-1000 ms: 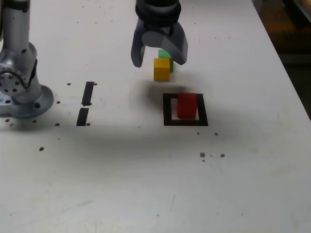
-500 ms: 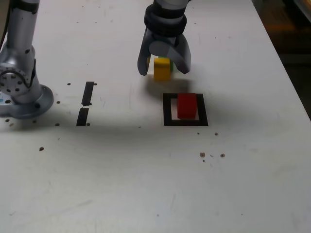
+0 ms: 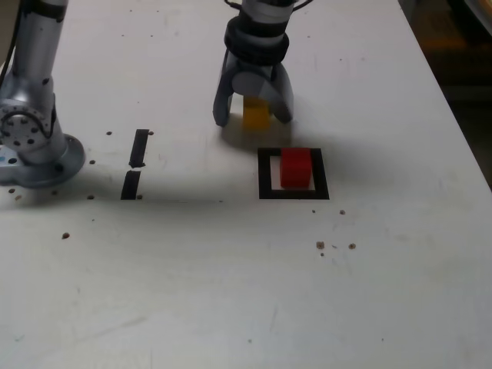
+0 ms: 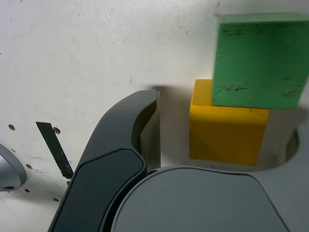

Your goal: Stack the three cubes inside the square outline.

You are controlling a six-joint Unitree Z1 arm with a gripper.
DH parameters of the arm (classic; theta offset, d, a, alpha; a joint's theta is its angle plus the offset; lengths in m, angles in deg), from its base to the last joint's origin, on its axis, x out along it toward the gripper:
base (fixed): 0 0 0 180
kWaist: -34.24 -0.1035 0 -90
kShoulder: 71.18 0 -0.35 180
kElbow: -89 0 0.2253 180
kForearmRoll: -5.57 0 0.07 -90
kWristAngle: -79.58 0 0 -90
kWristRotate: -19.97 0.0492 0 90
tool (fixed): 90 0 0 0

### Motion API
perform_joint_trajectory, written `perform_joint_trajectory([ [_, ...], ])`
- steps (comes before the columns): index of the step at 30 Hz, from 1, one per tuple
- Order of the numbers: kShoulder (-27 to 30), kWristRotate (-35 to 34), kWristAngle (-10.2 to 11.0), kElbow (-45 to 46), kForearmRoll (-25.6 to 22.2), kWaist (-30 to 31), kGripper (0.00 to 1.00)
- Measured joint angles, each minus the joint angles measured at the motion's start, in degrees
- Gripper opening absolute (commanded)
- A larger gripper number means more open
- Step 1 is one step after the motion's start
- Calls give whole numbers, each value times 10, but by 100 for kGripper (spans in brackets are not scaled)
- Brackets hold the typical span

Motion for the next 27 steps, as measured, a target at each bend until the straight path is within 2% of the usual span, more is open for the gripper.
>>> perform_joint_trajectory([
  [5, -1, 0, -12, 4, 6, -3, 30],
  [9, 1, 1, -13, 6, 6, -3, 19],
  [18, 42, -10, -13, 13, -24, 0, 18],
  [27, 111, -50, -14, 5, -85, 47, 18],
])
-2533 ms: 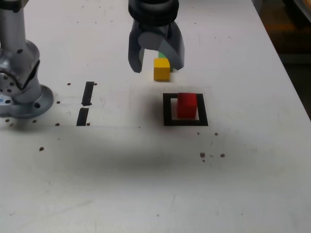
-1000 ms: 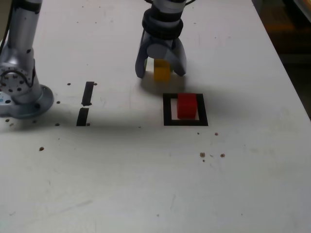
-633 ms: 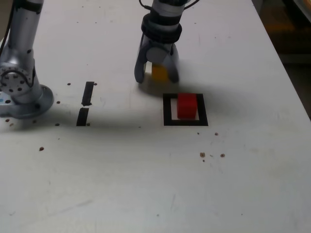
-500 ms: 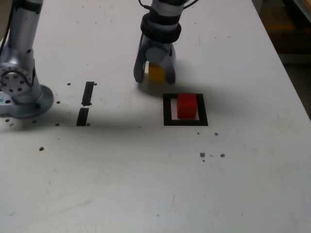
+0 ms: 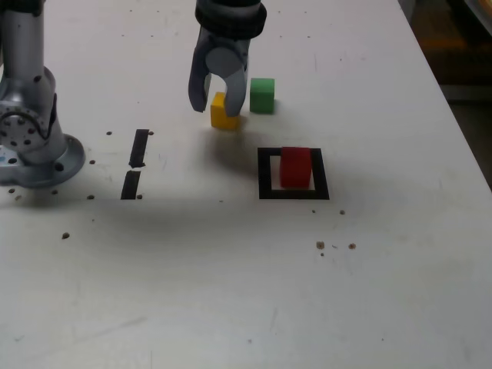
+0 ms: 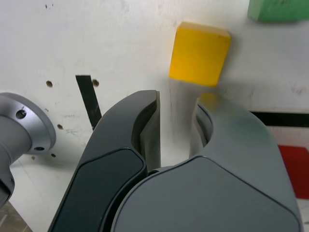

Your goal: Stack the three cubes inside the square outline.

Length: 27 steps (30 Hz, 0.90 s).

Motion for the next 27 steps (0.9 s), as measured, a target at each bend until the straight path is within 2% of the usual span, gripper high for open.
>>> perform_joint_trajectory([
  [7, 40, -16, -1, 10, -15, 18, 18],
  [10, 54, -16, -1, 21, -15, 18, 22],
  [13, 64, -14, 0, 31, -14, 18, 34],
  [21, 66, 14, -1, 75, 17, 18, 81],
  [24, 70, 23, 4, 90, 37, 18, 89],
  [27, 73, 28, 14, 102, 55, 18, 93],
])
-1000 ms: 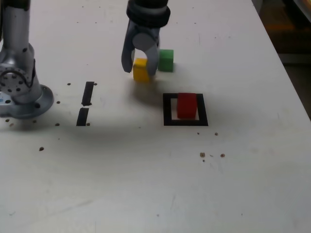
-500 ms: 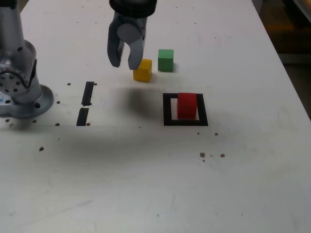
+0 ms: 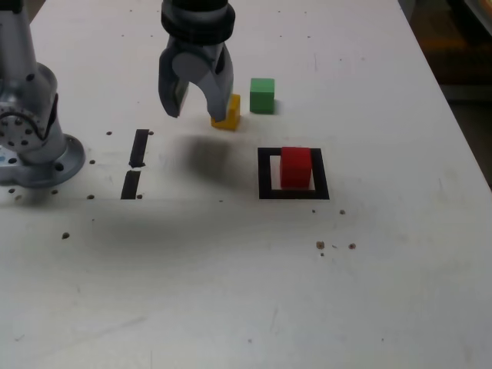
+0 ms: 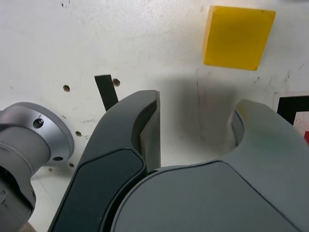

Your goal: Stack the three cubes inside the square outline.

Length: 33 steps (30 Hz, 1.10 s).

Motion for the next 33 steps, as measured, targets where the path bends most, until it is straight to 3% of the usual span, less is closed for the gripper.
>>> perform_joint_trajectory([
  [10, 4, 6, 35, 11, 17, 0, 94],
  [33, -79, 75, 31, 19, 94, -57, 92],
])
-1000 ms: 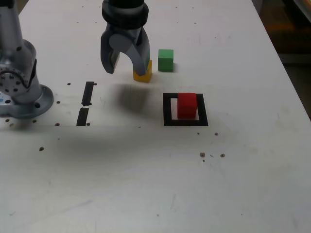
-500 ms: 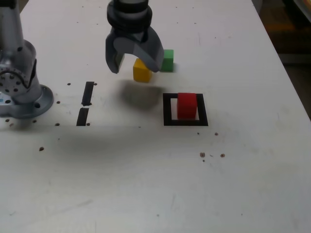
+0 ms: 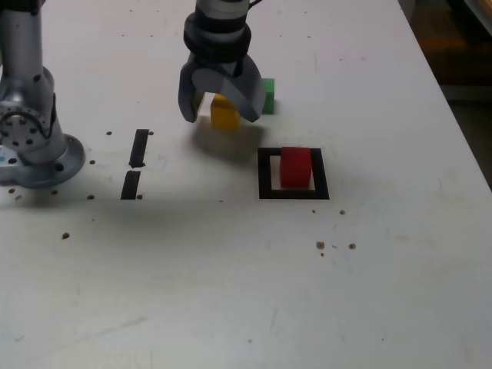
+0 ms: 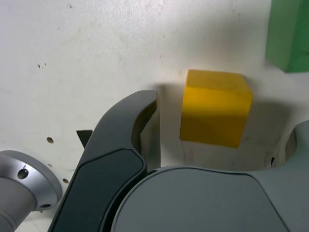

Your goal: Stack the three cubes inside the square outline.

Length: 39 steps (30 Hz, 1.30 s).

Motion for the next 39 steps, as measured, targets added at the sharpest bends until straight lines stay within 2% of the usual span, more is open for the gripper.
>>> perform_joint_trajectory([
  [6, -20, 15, -1, 0, 10, -19, 87],
  [10, -31, 21, -1, 0, 15, -30, 78],
  [14, -38, 22, -1, -1, 19, -39, 63],
  [22, -42, 23, -3, -2, 25, -48, 28],
  [25, -42, 26, -5, -5, 29, -48, 19],
  [32, -15, 20, -7, -3, 17, -46, 16],
  [39, 39, -16, -10, -34, -57, 6, 16],
])
